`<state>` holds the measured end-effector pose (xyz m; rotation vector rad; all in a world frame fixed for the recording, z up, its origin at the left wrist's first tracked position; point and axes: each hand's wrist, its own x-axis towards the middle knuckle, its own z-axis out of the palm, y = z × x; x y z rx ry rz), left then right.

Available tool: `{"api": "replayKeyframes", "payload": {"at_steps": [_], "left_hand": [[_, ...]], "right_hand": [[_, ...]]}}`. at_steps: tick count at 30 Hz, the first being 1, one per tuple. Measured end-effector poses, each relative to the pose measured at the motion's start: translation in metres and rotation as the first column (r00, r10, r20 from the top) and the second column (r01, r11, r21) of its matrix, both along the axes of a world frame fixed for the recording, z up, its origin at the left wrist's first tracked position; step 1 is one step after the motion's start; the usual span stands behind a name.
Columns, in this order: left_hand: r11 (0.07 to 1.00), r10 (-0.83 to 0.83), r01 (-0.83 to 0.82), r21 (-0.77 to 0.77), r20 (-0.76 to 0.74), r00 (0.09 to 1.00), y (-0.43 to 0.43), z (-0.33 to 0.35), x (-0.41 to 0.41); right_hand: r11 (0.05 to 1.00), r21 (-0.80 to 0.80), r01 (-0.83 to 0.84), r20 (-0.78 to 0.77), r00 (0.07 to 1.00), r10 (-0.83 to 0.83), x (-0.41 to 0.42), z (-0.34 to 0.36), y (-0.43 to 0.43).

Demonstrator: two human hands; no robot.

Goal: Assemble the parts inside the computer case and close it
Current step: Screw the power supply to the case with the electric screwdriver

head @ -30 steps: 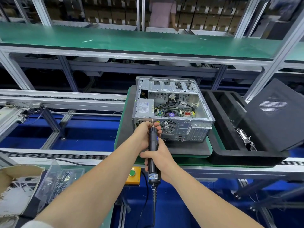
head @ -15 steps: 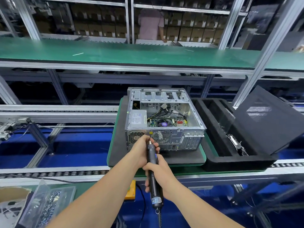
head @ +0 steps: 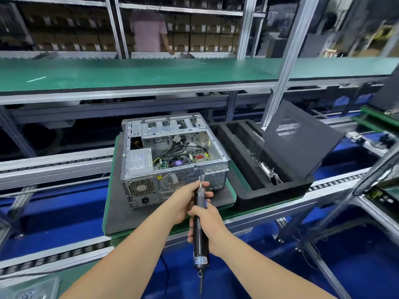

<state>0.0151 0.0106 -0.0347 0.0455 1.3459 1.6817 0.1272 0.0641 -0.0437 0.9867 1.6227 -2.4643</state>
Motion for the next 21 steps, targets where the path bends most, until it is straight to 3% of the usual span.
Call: {"api": "replayKeyframes", "payload": {"at_steps": [11,21], "left_hand": [[0.976,-0.13,0.123,-0.18,-0.028,0.991,0.096,-0.005,0.018],[0.956,-0.047,0.027,-0.294,-0.062,0.997,0.201,-0.008,0.032]], "right_hand": [[0.993,-0.045,0.111,-0.002,0.994,-0.112,0.007,-0.009,0.106],[0.995,-0.063,0.077,0.014,0.997,-0.076,0.004,-0.018,0.219]]}}
